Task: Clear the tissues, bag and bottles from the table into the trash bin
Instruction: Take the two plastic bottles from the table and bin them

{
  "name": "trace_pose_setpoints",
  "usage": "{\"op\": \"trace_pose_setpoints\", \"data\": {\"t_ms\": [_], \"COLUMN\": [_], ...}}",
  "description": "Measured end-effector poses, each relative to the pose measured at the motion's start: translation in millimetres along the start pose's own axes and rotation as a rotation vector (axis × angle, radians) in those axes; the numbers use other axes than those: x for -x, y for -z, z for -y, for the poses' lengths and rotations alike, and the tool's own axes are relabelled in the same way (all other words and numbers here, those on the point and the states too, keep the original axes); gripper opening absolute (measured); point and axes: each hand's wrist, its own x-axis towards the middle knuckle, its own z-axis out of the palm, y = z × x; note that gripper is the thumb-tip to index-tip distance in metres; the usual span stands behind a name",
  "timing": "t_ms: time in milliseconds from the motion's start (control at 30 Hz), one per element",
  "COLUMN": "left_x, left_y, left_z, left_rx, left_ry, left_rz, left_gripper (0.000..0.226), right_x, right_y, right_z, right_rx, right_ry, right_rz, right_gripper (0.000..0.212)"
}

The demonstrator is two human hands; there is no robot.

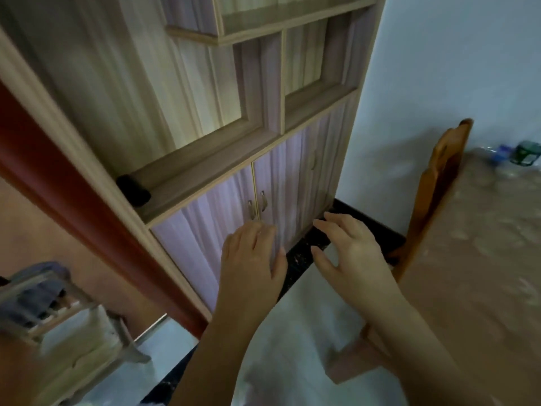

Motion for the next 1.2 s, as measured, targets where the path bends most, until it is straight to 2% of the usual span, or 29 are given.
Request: {"op": "trace_pose_setpoints", "data": {"t_ms": [167,267,567,900,1200], "left_x": [-84.2,-126.3,-226.2,-362.2,-403.6], "left_y": [-15.2,-41.9,-150.4,-276.3,-367.1], "left_z": [49.8,63.9,52.1,-53.4,-119.7], "left_rx": [0.055,0.105,0.226,0.329,0.389], "left_ry": [-0.031,-0.108,-0.291,-0.603,-0.745], "left_rz": [0.069,0.124,0.244,0.3,0.558], "left_gripper": [0.04,0.039,0.04,0.037,0.044], "right_x": [-79.7,-107.2,-163.6,-211.6,-209.9], "right_y": [-19.3,-26.8,-27.7,35.1,59.5], "right_z": [-0.4,-16.8,-113.7,-260.6,-330.7], "right_rx": [0.047,0.084,0.167,0.279,0.358], "right_ry": [-0.085,-0.178,-0.455,-0.707,-0.971], "right_rz": [-0.018,-0.063,-0.145,-0.351,-0.379], "right_gripper": [0.039,0.037,0.038,0.039,0.04]}}
